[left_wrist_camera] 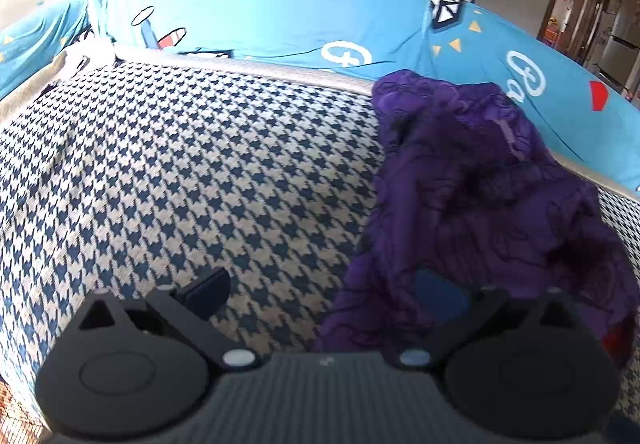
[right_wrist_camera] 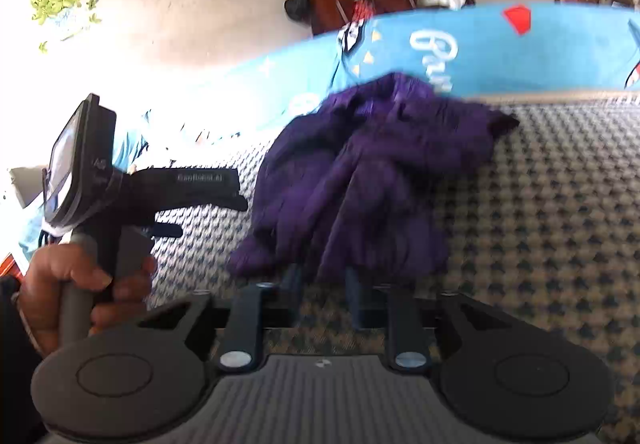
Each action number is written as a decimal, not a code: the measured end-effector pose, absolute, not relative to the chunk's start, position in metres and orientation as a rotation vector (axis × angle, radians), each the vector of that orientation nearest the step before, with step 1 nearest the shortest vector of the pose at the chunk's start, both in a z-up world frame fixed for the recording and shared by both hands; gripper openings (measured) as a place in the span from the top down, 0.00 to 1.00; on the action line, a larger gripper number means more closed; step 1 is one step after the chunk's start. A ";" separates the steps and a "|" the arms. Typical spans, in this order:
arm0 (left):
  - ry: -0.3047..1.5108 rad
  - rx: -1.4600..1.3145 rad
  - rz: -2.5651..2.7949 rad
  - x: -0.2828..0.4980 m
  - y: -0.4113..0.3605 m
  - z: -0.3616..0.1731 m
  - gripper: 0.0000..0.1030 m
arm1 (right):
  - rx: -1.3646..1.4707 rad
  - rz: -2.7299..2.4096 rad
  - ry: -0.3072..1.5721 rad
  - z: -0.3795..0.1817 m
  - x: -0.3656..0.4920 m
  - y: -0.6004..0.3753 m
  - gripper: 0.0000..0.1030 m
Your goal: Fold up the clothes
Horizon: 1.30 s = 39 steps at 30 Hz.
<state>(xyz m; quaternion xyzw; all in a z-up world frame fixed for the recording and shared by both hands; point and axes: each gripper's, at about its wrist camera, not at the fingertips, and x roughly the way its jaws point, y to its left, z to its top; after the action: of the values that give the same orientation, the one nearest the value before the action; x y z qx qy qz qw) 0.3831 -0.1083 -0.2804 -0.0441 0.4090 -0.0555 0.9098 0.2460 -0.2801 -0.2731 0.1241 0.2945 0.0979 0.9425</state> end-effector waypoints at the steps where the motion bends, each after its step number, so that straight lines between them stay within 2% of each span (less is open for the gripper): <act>1: 0.842 -0.087 -0.124 0.383 -0.112 -0.280 0.00 | 0.248 0.189 0.597 -0.271 0.248 -0.281 0.69; 5: 0.832 -0.072 -0.155 0.380 -0.126 -0.276 0.00 | 0.295 0.153 0.597 -0.263 0.259 -0.292 0.59; 10: 0.821 -0.055 -0.156 0.376 -0.139 -0.272 0.00 | 0.325 0.134 0.615 -0.250 0.279 -0.311 0.55; 12: 0.829 -0.052 -0.151 0.375 -0.143 -0.272 0.00 | 0.317 0.127 0.618 -0.245 0.286 -0.319 0.46; 13: 0.833 -0.051 -0.149 0.375 -0.145 -0.272 0.00 | 0.305 0.119 0.619 -0.243 0.291 -0.321 0.44; 19: 0.844 -0.036 -0.167 0.371 -0.156 -0.270 0.00 | 0.200 0.085 0.585 -0.231 0.329 -0.331 0.40; 24: 0.851 -0.035 -0.202 0.371 -0.167 -0.266 0.00 | 0.230 -0.009 0.578 -0.233 0.356 -0.354 0.38; 31: 0.832 -0.068 -0.251 0.378 -0.183 -0.253 0.00 | 0.385 -0.097 0.644 -0.247 0.367 -0.380 0.37; 39: 0.818 -0.071 -0.281 0.381 -0.201 -0.245 0.00 | 0.301 -0.214 0.674 -0.254 0.363 -0.382 0.32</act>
<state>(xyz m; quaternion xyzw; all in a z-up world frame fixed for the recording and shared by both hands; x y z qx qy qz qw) 0.3813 -0.2009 -0.2451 -0.0342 0.3965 -0.1363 0.9072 0.3633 -0.3824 -0.2540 0.1466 0.3289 -0.1044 0.9270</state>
